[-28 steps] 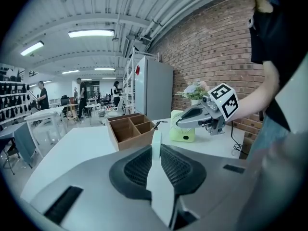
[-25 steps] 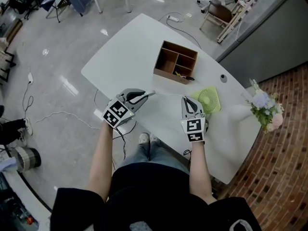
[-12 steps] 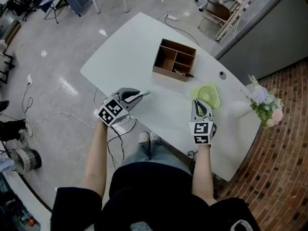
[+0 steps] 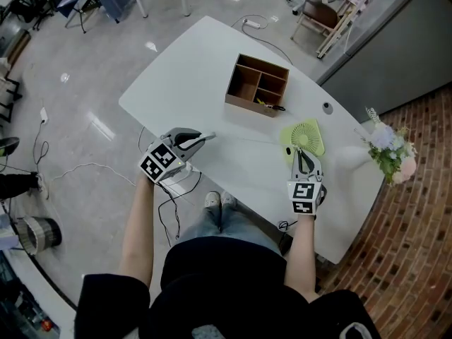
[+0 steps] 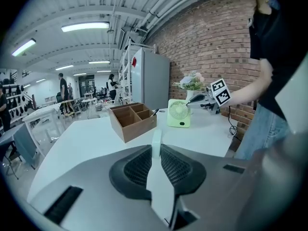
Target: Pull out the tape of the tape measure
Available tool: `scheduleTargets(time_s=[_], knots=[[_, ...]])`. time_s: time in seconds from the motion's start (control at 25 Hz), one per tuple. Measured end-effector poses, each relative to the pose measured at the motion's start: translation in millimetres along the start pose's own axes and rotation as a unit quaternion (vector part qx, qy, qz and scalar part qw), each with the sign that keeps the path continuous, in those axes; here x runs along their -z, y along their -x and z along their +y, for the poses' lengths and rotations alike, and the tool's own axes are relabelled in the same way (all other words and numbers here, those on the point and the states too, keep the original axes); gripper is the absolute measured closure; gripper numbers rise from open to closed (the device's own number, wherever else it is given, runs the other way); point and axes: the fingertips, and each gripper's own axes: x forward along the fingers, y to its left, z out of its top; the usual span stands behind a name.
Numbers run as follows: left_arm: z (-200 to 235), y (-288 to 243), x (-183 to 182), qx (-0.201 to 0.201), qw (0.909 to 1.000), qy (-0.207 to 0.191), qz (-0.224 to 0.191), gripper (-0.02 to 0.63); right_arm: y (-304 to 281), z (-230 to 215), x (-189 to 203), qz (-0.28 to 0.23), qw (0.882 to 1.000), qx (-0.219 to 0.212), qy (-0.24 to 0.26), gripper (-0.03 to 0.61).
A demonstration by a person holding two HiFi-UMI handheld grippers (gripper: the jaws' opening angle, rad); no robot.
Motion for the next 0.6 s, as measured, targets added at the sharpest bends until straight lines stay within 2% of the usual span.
scheduleTargets(time_s=[0.24,0.6], knots=[[-3,-4,1,0.003,0.9999,-0.007,0.008,0.543,-1,4,-4,-0.007,1.000,-0.001,-0.006,0.572],[-3,-17,17,0.017,0.9994,-0.009,0.027,0.543,-11,32,1,-0.002,1.000,-0.028,0.013,0.569]])
